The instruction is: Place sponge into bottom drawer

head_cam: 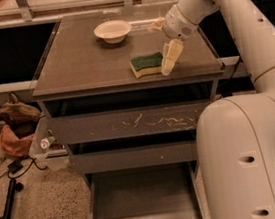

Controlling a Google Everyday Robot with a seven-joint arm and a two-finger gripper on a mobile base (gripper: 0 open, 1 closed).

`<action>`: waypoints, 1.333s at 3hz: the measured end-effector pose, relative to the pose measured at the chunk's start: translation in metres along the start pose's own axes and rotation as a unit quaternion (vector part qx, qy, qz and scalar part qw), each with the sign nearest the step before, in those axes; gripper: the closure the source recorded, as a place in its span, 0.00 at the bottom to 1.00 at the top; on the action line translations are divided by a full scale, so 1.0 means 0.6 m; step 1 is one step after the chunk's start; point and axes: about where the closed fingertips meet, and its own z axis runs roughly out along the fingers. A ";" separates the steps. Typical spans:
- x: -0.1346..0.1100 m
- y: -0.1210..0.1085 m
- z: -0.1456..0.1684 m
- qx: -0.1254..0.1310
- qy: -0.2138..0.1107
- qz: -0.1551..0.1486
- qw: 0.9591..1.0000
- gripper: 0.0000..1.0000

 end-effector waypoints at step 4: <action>-0.003 -0.013 0.060 -0.028 -0.004 0.000 1.000 0.00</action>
Offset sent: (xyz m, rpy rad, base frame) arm 0.0220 0.0011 -0.0034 -0.0159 0.0606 0.0445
